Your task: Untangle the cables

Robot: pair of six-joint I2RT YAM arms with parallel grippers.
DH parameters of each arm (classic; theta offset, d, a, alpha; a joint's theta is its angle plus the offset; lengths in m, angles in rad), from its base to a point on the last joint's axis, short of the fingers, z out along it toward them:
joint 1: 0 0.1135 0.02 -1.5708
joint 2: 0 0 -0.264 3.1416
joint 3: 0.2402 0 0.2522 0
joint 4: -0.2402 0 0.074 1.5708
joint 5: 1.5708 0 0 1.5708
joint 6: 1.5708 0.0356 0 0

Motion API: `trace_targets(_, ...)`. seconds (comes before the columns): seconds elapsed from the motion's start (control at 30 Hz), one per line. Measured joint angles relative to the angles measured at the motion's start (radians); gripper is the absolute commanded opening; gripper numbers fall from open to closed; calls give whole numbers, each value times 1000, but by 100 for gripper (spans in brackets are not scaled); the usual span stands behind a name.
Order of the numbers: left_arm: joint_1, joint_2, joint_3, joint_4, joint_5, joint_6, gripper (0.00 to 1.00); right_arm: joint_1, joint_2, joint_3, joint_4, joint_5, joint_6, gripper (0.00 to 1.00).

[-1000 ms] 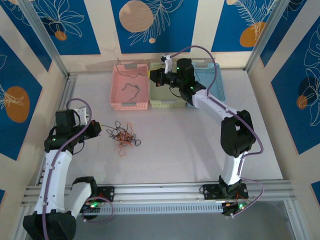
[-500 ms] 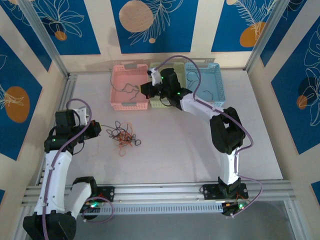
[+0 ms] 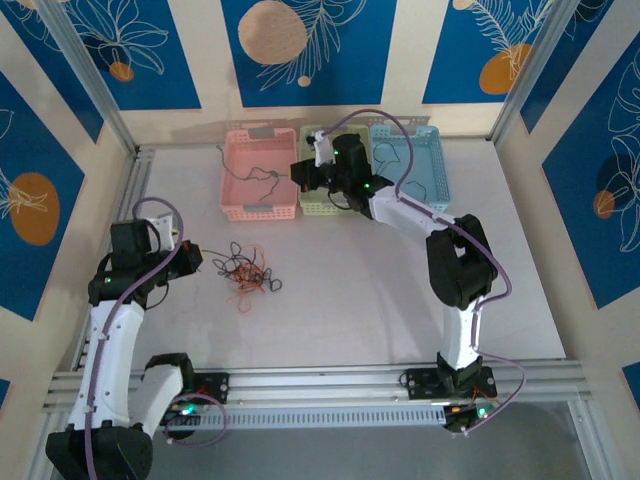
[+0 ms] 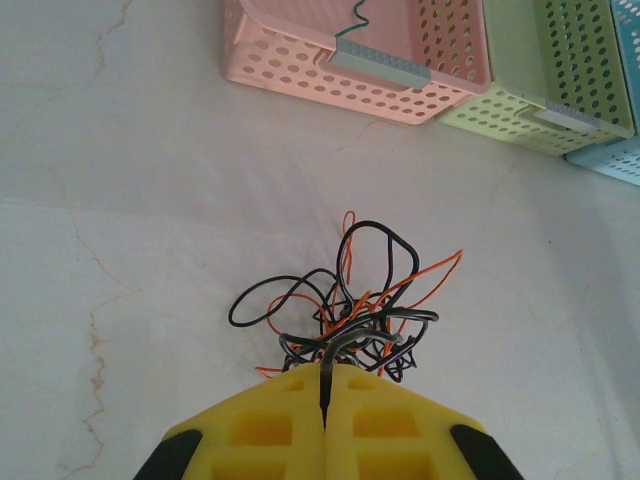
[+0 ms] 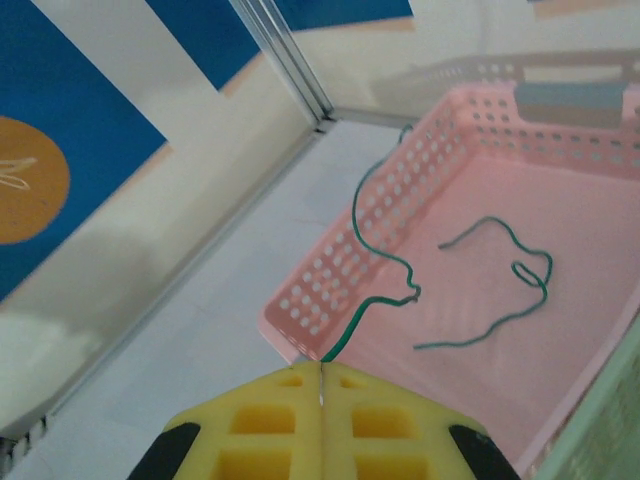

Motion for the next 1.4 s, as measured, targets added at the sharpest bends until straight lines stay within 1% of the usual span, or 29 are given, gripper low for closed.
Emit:
trace_targets(0.1,0,0,0,0,0,0,0,-10,-10,21,22,-24,21,0)
trace_targets(0.23,0,0,0,0,0,0,0,-11,-68,21,23,-24,29,0)
trace_targets(0.43,0,0,0,0,0,0,0,-26,-207,-46,43,-27,29,0)
trace_targets(0.53,0,0,0,0,0,0,0,-45,-235,-68,49,-33,29,0)
trace_targets(0.9,0,0,0,0,0,0,0,-55,-230,-220,48,-27,32,0)
trace_targets(1.1,0,0,0,0,0,0,0,-53,-229,-240,59,-1,32,0)
trace_targets(1.23,0,0,0,0,0,0,0,-53,-226,-241,57,-4,32,0)
trace_targets(1.4,0,0,0,0,0,0,0,-44,-173,-219,38,-7,31,0)
